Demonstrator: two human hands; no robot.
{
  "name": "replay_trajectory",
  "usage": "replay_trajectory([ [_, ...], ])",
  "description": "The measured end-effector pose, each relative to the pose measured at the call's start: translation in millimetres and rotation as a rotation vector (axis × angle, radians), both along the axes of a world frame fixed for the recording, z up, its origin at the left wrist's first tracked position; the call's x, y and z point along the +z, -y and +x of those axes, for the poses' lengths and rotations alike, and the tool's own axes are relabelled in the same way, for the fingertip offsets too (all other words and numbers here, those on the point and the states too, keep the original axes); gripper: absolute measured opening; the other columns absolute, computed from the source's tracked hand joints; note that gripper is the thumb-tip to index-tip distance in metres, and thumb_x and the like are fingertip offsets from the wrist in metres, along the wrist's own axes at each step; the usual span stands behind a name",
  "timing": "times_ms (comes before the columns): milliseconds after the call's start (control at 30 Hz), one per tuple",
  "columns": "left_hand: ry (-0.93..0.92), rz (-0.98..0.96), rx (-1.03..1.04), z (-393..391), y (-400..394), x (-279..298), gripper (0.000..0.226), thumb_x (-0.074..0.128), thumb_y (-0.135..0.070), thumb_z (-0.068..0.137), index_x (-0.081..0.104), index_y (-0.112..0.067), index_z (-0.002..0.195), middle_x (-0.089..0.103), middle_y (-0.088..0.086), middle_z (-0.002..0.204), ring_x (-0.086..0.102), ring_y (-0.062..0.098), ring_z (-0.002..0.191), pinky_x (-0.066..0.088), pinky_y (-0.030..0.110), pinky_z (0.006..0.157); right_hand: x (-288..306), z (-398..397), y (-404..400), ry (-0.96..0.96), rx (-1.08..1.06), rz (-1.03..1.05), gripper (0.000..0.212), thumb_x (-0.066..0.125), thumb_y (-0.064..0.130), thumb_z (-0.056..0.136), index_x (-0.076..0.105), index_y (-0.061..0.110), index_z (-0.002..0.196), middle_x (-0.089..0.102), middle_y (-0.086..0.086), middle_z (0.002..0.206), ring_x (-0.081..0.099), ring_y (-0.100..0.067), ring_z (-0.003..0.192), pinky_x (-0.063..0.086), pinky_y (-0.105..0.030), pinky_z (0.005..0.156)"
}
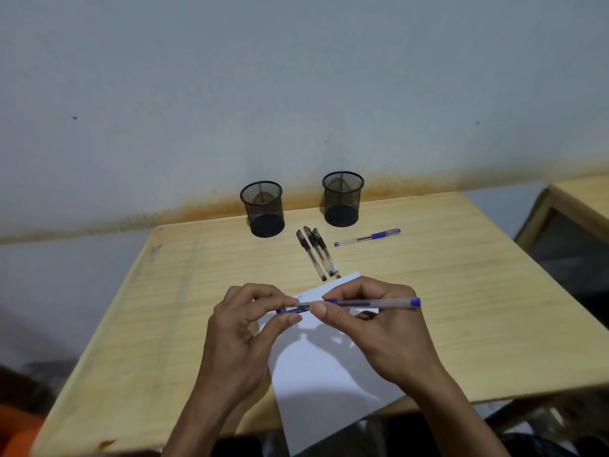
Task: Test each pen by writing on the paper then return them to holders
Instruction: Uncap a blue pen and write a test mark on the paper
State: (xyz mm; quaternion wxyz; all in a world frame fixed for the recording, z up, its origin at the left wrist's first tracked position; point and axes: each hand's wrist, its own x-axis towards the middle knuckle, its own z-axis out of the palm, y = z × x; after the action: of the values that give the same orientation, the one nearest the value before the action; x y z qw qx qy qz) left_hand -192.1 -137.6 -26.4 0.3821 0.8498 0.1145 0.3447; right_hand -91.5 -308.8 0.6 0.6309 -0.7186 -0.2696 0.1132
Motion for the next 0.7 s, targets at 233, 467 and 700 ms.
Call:
replay_trajectory([
  [233, 0.004, 0.139, -0.044, -1, 3, 10, 0.01, 0.073, -0.03, 0.084, 0.078, -0.028, 0.091, 0.069, -0.02, 0.089, 0.064, 0.008, 0.089, 0.052, 0.033, 0.082, 1, 2, -4, 0.059, 0.041, 0.007, 0.01, 0.087, 0.035, 0.07, 0.08, 0.035, 0.076, 0.076, 0.014, 0.083, 0.071, -0.008, 0.084, 0.056, -0.021, 0.066],
  [467, 0.041, 0.155, -0.093, 2, 0, 9, 0.019, 0.067, -0.033, 0.085, 0.079, -0.022, 0.095, 0.072, -0.013, 0.09, 0.066, 0.008, 0.084, 0.05, 0.032, 0.098, -3, 5, -4, -0.052, 0.085, 0.092, 0.027, 0.09, 0.026, 0.064, 0.081, 0.023, 0.089, 0.076, 0.009, 0.08, 0.071, -0.004, 0.077, 0.054, -0.019, 0.069],
  [700, -0.07, 0.148, -0.071, 2, -14, 9, 0.026, 0.063, -0.042, 0.085, 0.077, -0.028, 0.102, 0.069, -0.019, 0.09, 0.064, 0.008, 0.088, 0.054, 0.036, 0.072, -15, 23, 16, 0.724, -0.293, -0.08, 0.042, 0.083, 0.044, 0.078, 0.074, 0.03, 0.117, 0.065, 0.004, 0.115, 0.055, -0.021, 0.104, 0.048, -0.034, 0.086],
])
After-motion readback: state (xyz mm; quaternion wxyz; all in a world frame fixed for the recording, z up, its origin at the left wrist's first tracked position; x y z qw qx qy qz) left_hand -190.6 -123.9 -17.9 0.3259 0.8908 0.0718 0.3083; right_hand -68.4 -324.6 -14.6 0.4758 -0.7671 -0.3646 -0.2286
